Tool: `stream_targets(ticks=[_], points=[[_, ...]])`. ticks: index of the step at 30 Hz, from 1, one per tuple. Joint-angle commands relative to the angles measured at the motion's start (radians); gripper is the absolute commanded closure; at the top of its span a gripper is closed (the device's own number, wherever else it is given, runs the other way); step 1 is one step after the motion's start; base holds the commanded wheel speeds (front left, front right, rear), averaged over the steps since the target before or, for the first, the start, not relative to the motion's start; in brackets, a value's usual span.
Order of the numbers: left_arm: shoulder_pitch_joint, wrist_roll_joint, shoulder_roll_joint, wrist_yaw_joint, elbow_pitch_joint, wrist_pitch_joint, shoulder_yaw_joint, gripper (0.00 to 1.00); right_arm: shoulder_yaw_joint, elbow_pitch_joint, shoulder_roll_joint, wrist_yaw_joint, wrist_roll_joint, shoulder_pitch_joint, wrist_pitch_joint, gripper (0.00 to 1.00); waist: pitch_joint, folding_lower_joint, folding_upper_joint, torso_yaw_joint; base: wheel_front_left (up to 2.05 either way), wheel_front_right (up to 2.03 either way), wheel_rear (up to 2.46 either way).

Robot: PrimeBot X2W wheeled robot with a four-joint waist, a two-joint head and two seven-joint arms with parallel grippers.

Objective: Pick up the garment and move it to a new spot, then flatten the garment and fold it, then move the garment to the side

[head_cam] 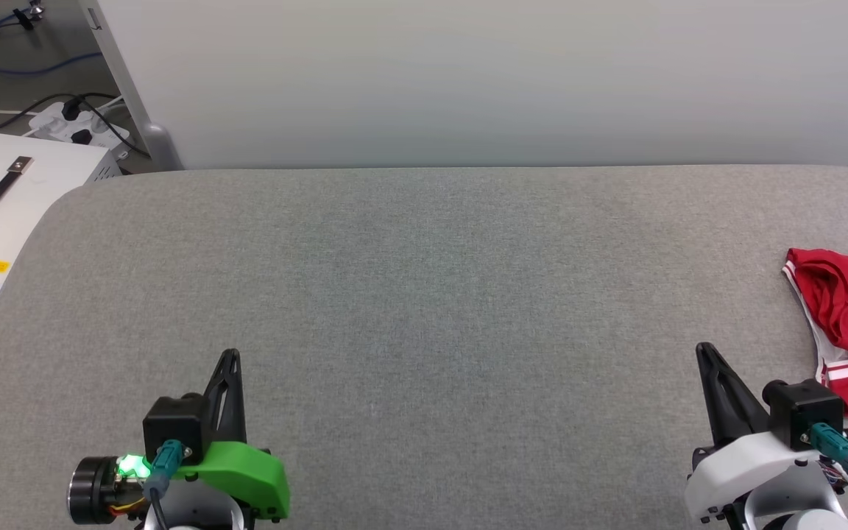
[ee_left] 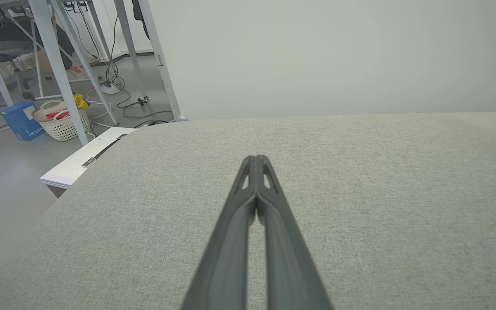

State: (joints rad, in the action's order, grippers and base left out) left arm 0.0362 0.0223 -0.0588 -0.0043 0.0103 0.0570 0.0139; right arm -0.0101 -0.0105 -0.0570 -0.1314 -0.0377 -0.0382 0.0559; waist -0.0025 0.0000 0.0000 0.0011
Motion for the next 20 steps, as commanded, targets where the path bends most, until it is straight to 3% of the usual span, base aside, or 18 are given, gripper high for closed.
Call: stream_targets(ticks=[1,20], points=[[-0.021,-0.012,0.005,0.003,-0.005,-0.007,-0.005,1.0,0.002,0.005,0.002,0.001,0.007,0.019,-0.006,1.0,0.0,0.0,0.0,0.0,0.0,0.0,0.0],[-0.033,-0.02,0.008,0.004,-0.009,-0.045,-0.012,1.0,0.008,0.009,0.006,0.001,0.031,0.034,-0.044,1.0,0.002,0.0,0.0,-0.001,0.0,0.0,0.0]])
